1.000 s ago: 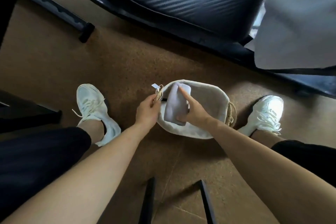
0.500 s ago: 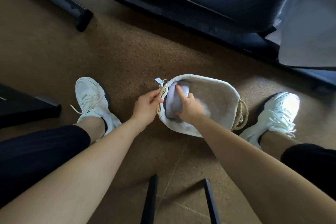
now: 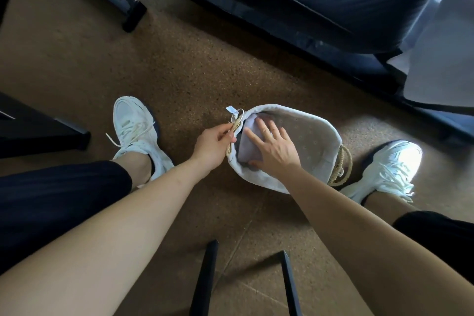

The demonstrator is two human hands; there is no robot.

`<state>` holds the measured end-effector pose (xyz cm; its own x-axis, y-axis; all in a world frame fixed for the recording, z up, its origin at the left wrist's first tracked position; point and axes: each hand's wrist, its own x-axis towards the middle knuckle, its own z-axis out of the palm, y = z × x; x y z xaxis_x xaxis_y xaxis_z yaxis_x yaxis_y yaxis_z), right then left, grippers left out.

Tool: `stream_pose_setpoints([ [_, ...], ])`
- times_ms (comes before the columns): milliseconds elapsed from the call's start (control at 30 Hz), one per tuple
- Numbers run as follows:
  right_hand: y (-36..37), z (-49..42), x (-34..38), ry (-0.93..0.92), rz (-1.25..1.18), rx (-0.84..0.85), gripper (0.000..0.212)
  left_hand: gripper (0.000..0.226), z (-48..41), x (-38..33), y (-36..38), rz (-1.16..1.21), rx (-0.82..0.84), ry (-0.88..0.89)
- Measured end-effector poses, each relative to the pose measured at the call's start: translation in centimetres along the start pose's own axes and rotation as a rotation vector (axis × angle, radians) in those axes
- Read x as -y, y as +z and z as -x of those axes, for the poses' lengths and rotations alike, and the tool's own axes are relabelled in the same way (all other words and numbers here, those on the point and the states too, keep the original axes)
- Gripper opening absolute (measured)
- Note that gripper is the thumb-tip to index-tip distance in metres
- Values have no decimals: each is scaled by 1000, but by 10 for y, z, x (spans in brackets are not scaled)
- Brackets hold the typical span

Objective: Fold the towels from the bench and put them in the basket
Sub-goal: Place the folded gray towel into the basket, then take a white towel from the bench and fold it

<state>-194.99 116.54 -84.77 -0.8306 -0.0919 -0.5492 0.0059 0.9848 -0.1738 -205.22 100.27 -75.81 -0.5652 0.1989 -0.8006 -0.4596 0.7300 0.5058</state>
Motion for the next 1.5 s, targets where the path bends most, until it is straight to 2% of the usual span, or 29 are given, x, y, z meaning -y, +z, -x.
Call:
stream_pose_setpoints([
  [167, -3, -8, 5, 51, 30, 60, 105, 36, 2, -1, -3, 8, 33, -5],
  [333, -53, 2, -16, -65, -113, 172, 108, 41, 15, -12, -3, -17, 54, -7],
  [400, -82, 20, -26, -57, -203, 147, 98, 40, 24, -19, -5, -42, 53, 0],
  [500, -116, 58, -32, 22, -306, 161, 68, 37, 44, -28, -14, -99, 31, 0],
  [633, -167, 114, -30, 102, -320, 107, 42, 30, 80, -51, -25, -171, 55, 54],
  [700, -199, 144, -27, 145, -384, 40, 31, 26, 101, -67, -29, -172, 57, 118],
  [767, -230, 176, -26, 168, -473, -104, 22, 20, 123, -85, -31, -173, 50, 199],
  [1000, -308, 287, -39, 371, -655, -1002, 6, 17, 199, -170, -15, -147, -13, 517],
  [1167, -328, 338, -71, 597, -725, -1341, 14, 20, 239, -239, 24, -152, -34, 784],
  [1267, -334, 357, -90, 716, -776, -1478, 25, 26, 254, -276, 53, -147, -46, 933],
  [1333, -343, 367, -104, 706, -818, -1510, 39, 39, 259, -300, 71, -160, -85, 1055],
  [1433, -355, 375, -132, 650, -756, -1403, 69, 63, 261, -332, 94, -208, -134, 1173],
  [1500, -364, 378, -148, 623, -700, -1354, 77, 65, 259, -346, 106, -259, -141, 1197],
])
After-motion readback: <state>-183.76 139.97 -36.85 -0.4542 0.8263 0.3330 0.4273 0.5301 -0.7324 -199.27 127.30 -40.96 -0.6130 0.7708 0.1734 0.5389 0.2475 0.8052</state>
